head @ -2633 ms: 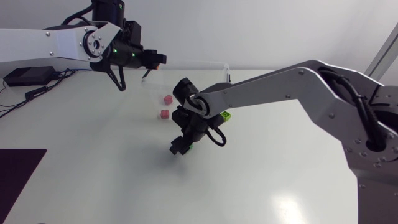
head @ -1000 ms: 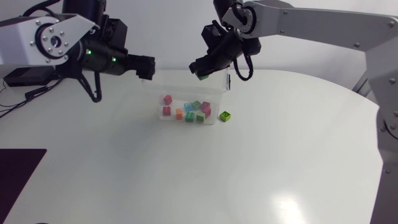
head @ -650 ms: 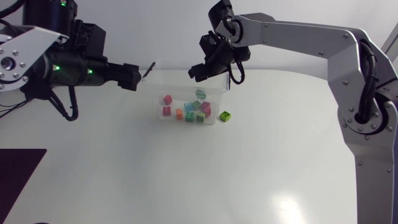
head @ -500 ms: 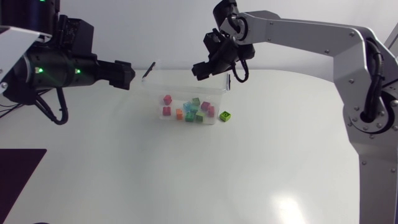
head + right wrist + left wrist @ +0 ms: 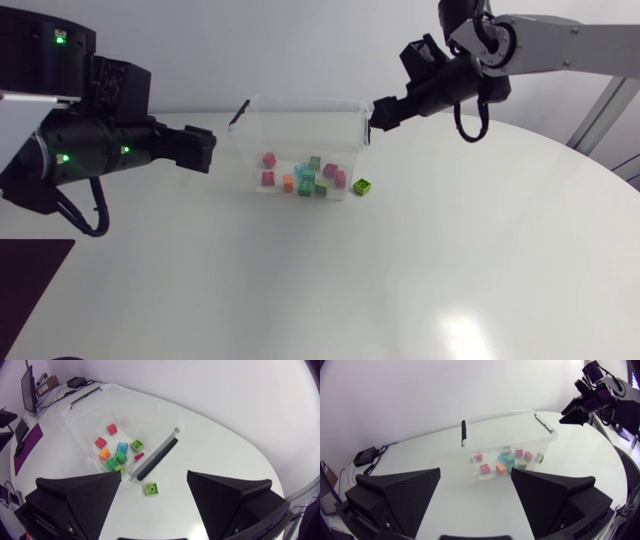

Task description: Place the duplo bricks in the container

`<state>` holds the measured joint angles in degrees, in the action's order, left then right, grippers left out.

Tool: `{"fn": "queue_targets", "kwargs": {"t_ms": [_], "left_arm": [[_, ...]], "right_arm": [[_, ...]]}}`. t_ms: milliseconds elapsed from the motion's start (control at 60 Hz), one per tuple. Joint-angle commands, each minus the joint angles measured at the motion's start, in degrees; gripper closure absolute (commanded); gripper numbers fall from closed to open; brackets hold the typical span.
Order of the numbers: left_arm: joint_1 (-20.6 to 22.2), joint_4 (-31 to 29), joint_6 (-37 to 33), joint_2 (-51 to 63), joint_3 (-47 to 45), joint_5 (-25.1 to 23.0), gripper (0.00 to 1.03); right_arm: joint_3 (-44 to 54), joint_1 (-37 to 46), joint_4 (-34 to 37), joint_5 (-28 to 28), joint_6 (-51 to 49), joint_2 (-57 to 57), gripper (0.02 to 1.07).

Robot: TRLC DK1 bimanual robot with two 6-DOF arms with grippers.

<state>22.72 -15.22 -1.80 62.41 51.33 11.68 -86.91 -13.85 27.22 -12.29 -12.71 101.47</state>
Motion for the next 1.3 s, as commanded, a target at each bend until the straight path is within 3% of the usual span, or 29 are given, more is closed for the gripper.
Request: {"fn": "queue_targets", "kwargs": {"t_ms": [0,283,633,1283], "left_arm": [[1.10,0.99,-0.83,-1.42,-2.55,1.59,0.05],[1.36,2.65,-2.24,-4.67,-7.21,3.35,0.05],[1.80,3.01,-2.59,-7.83,-10.20,4.05,0.05],[2.50,4.15,-2.68,-9.06,-12.04,5.19,0.05]], "right_arm": [[5.18,1.72,-1.73,-1.15,-2.41,-0.40,0.11],[13.09,3.91,-10.44,-3.35,-6.19,4.79,0.11],[12.91,2.86,-18.26,-4.49,-7.94,14.90,0.11],[9.75,0.93,-22.83,-6.87,-8.12,22.89,0.16]]}}
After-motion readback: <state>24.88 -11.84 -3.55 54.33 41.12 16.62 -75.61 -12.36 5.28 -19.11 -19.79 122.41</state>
